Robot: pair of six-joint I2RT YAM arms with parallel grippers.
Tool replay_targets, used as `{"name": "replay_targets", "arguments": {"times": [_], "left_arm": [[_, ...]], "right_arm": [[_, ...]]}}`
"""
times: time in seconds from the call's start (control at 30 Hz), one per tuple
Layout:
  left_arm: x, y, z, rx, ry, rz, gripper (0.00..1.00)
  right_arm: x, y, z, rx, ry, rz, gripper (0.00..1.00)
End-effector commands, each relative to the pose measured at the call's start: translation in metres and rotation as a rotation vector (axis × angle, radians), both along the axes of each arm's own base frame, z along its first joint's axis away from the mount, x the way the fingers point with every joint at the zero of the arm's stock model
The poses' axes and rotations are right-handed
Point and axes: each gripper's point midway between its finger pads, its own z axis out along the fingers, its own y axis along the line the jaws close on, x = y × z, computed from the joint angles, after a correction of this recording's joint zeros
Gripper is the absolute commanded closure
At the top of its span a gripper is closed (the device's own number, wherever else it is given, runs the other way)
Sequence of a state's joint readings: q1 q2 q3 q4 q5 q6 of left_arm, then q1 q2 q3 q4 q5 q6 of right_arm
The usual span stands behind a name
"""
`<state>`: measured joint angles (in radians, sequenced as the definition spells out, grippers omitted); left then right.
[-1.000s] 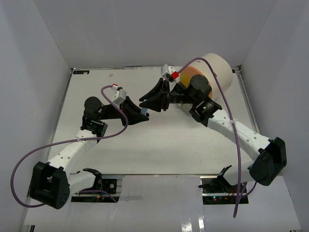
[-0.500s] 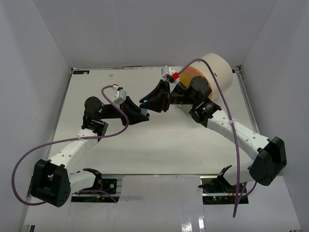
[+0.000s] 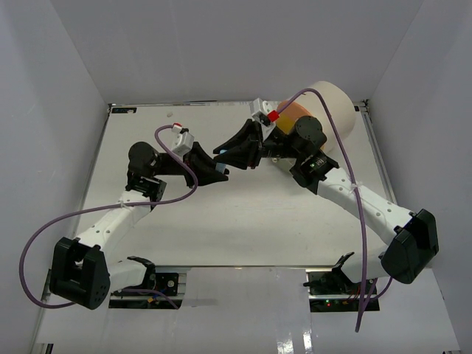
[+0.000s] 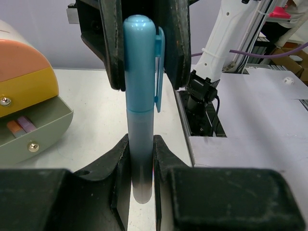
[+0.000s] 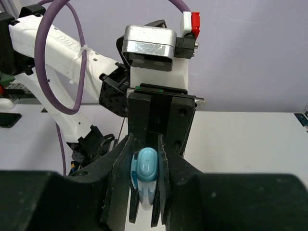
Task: Sort the stationery into containers
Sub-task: Close the pen cap on the pen.
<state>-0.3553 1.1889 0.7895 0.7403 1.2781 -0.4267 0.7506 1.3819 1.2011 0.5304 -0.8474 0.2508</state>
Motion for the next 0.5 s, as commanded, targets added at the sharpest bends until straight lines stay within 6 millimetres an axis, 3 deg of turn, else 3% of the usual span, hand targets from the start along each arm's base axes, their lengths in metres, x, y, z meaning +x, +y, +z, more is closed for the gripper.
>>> {"name": "replay_targets", "arguments": {"times": [0.0,0.47], "left_arm": [[-0.006,0.002,0.073,-0.117,-0.272,0.025,1.00],[-0.003,0.002,0.098,-0.149,-0.357,0.047,1.00]], "right_arm": [[-0.006,0.007,-0.063,-0.182,0.141,0.071,0.92],[0.000,0.010,-0.098,-0.280,0.206,0.055,0.92]]}}
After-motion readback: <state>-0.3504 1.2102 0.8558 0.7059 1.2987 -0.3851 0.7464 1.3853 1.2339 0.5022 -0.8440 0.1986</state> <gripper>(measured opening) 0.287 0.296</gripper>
